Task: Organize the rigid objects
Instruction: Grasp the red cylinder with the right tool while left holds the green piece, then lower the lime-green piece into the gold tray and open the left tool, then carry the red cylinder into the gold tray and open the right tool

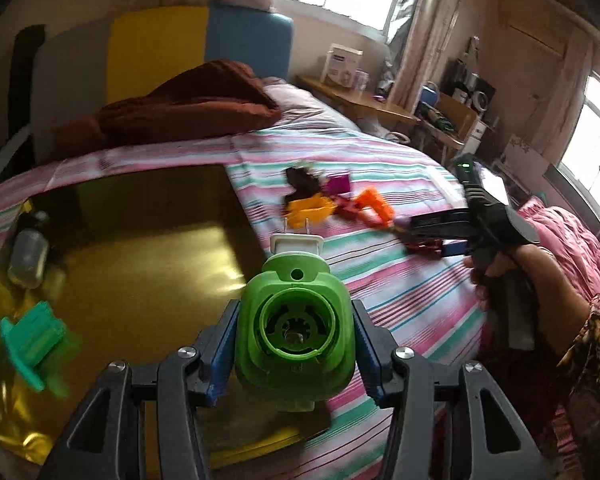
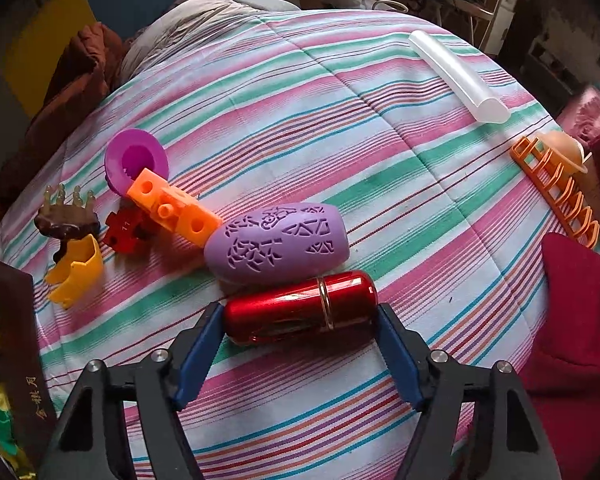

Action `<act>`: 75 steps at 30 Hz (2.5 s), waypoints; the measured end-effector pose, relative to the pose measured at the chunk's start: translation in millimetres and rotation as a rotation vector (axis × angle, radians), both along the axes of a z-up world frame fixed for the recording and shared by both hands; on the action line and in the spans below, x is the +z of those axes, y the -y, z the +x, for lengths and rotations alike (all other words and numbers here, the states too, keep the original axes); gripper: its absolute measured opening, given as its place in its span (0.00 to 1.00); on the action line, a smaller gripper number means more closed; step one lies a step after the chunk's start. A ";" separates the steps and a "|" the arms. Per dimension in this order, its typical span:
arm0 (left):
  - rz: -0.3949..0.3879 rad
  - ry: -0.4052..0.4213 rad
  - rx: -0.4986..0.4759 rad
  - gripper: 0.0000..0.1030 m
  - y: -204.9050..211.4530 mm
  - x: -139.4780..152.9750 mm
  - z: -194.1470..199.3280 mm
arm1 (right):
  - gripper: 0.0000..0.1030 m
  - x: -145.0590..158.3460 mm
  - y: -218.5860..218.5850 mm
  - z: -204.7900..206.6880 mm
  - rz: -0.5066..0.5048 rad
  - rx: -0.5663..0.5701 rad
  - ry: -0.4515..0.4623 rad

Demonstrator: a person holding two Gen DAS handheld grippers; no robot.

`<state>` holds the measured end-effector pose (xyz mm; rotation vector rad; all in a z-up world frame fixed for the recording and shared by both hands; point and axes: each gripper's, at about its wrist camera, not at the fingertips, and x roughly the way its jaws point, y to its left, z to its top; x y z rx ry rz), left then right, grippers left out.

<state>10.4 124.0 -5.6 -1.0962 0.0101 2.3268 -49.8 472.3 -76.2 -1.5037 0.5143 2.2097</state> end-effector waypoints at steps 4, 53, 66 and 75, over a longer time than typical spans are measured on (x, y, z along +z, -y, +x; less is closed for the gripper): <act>-0.014 0.029 0.049 0.51 25.5 -9.2 -4.9 | 0.73 0.8 6.7 -0.9 0.005 0.010 0.002; -0.170 -0.101 0.337 0.52 157.0 -19.1 22.9 | 0.73 20.4 19.2 11.4 -0.361 0.094 -0.260; -0.071 -0.052 0.331 0.52 141.6 -7.2 25.6 | 0.73 34.5 47.3 12.2 -0.292 0.191 -0.281; -0.093 -0.049 0.297 0.52 134.5 -13.4 30.7 | 0.73 70.1 142.5 4.6 -0.238 0.404 -0.365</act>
